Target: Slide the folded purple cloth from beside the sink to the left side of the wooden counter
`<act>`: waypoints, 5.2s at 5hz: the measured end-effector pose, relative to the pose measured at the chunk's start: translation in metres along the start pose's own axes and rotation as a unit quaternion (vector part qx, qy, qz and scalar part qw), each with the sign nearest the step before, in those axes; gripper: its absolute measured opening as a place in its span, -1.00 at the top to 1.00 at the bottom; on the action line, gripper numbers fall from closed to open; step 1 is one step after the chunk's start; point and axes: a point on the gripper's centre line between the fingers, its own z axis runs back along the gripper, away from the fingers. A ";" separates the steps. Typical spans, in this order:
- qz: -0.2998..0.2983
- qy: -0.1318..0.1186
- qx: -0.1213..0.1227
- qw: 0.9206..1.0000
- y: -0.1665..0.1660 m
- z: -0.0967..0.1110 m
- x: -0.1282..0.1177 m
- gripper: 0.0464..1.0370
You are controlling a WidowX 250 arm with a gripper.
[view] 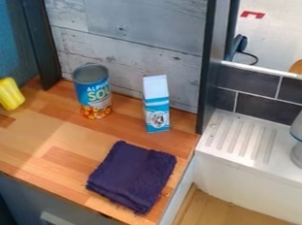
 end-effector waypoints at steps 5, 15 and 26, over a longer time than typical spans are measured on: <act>-0.047 0.056 -0.059 0.996 -0.079 -0.090 -0.028 -0.93; -0.042 0.028 -0.098 0.994 -0.170 -0.232 -0.049 -0.93; 0.199 0.073 -0.010 0.977 0.050 -0.264 -0.081 -0.93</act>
